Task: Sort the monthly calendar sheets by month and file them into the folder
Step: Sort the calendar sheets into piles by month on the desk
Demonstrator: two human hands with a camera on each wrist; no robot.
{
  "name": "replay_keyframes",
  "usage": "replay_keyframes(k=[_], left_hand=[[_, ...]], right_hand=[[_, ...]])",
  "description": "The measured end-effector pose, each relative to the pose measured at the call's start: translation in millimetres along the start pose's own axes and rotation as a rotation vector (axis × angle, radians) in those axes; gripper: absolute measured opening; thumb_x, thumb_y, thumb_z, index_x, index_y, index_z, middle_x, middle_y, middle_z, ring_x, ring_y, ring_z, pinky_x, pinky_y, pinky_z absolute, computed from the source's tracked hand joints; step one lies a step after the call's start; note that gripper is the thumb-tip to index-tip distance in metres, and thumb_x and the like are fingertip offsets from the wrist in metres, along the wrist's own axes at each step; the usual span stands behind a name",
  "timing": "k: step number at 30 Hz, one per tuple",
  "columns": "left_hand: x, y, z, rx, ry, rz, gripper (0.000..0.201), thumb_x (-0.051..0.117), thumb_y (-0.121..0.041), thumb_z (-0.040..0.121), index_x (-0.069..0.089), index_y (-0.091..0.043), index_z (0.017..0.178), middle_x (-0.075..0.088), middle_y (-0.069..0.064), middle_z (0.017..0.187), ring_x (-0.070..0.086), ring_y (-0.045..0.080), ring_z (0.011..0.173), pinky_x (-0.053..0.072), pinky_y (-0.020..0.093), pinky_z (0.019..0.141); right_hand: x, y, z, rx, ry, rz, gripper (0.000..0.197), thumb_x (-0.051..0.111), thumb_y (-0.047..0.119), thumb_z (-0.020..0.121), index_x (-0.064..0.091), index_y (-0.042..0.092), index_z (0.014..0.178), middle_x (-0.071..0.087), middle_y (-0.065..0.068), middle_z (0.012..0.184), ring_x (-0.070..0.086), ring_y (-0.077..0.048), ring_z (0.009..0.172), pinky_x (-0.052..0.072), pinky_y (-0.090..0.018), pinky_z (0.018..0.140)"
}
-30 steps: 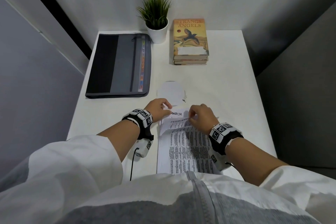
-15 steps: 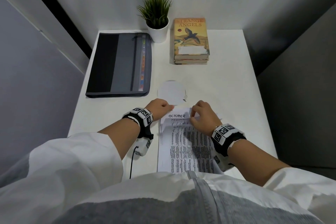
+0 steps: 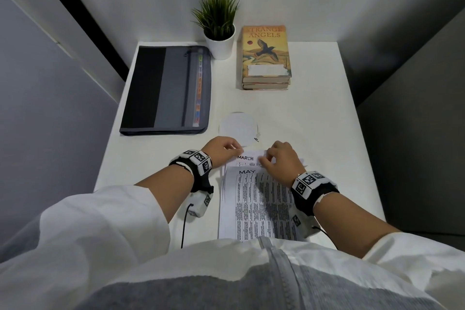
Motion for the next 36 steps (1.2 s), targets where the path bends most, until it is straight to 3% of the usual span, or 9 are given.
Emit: replay_keyframes(k=[4, 9, 12, 16, 19, 24, 27, 30, 36], left_hand=[[-2, 2, 1, -0.04, -0.048, 0.035, 0.021, 0.069, -0.01, 0.082, 0.068, -0.016, 0.103, 0.058, 0.0, 0.076, 0.056, 0.016, 0.07, 0.049, 0.031, 0.075], [1, 3, 0, -0.04, -0.015, 0.049, 0.006, 0.072, -0.014, 0.082, 0.071, -0.015, 0.089, 0.063, -0.003, 0.071, 0.059, 0.013, 0.069, 0.05, 0.025, 0.07], [3, 0, -2, -0.022, 0.036, 0.007, 0.005, 0.074, -0.016, 0.081, 0.074, -0.013, 0.086, 0.065, -0.002, 0.071, 0.06, 0.013, 0.067, 0.051, 0.025, 0.068], [-1, -1, -2, -0.007, -0.012, 0.059, 0.021, 0.065, -0.034, 0.088, 0.076, -0.016, 0.085, 0.069, 0.003, 0.091, 0.063, 0.022, 0.087, 0.05, 0.034, 0.081], [-14, 4, 0, -0.041, -0.191, 0.152, 0.022, 0.063, -0.032, 0.09, 0.068, -0.021, 0.108, 0.058, 0.004, 0.117, 0.053, 0.021, 0.11, 0.044, 0.037, 0.097], [-4, 21, 4, -0.204, -0.026, 0.152, 0.04, 0.061, -0.023, 0.09, 0.055, -0.014, 0.129, 0.055, 0.007, 0.135, 0.053, 0.022, 0.121, 0.042, 0.029, 0.097], [-1, 18, 5, -0.111, -0.031, 0.163, 0.027, 0.057, -0.011, 0.091, 0.064, -0.01, 0.117, 0.061, 0.009, 0.125, 0.055, 0.021, 0.115, 0.041, 0.024, 0.092], [1, 11, 5, -0.036, -0.049, 0.138, 0.02, 0.057, -0.01, 0.091, 0.068, -0.009, 0.107, 0.064, 0.006, 0.113, 0.056, 0.015, 0.099, 0.039, 0.022, 0.084], [0, 9, 7, 0.005, -0.098, 0.106, 0.009, 0.062, -0.015, 0.089, 0.069, -0.016, 0.095, 0.055, -0.011, 0.079, 0.049, 0.008, 0.075, 0.035, 0.016, 0.062]], right_hand=[[1, -4, -2, 0.045, 0.038, 0.086, 0.028, 0.05, 0.033, 0.094, 0.06, 0.011, 0.08, 0.062, -0.003, 0.07, 0.058, -0.024, 0.069, 0.044, -0.031, 0.064], [2, -3, -4, 0.029, 0.019, 0.122, 0.023, 0.049, 0.023, 0.094, 0.061, 0.019, 0.112, 0.058, 0.009, 0.06, 0.055, -0.014, 0.063, 0.044, -0.029, 0.069], [1, -3, -4, 0.015, -0.003, 0.096, 0.024, 0.05, 0.026, 0.093, 0.069, 0.018, 0.105, 0.059, 0.005, 0.074, 0.053, -0.013, 0.072, 0.045, -0.031, 0.074], [-1, -5, -5, -0.015, -0.049, 0.028, 0.025, 0.055, 0.031, 0.092, 0.07, 0.015, 0.081, 0.05, -0.003, 0.089, 0.044, -0.018, 0.087, 0.039, -0.032, 0.078], [3, -2, -5, -0.038, 0.007, 0.014, 0.031, 0.05, 0.031, 0.092, 0.063, 0.014, 0.07, 0.055, -0.002, 0.079, 0.048, -0.019, 0.08, 0.041, -0.033, 0.071], [6, -6, -6, 0.038, 0.042, 0.137, 0.013, 0.045, 0.024, 0.094, 0.054, 0.019, 0.087, 0.063, 0.004, 0.071, 0.057, -0.018, 0.066, 0.04, -0.027, 0.057], [5, -1, -6, 0.028, 0.05, 0.148, 0.029, 0.041, 0.013, 0.093, 0.058, 0.02, 0.116, 0.063, 0.011, 0.069, 0.065, -0.017, 0.076, 0.044, -0.026, 0.064], [4, 3, -3, 0.002, 0.054, 0.079, 0.042, 0.042, 0.012, 0.093, 0.055, 0.019, 0.132, 0.069, -0.001, 0.091, 0.063, -0.023, 0.09, 0.047, -0.036, 0.085], [4, 1, -4, -0.055, 0.013, -0.051, 0.034, 0.045, 0.014, 0.091, 0.069, 0.024, 0.113, 0.059, -0.005, 0.089, 0.056, -0.026, 0.083, 0.043, -0.036, 0.08]])
Point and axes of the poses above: each hand's wrist, its own z-axis towards the middle knuckle, its own x-axis out of the palm, y = z × x, the point moved 6 cm from there along z, towards the middle knuckle
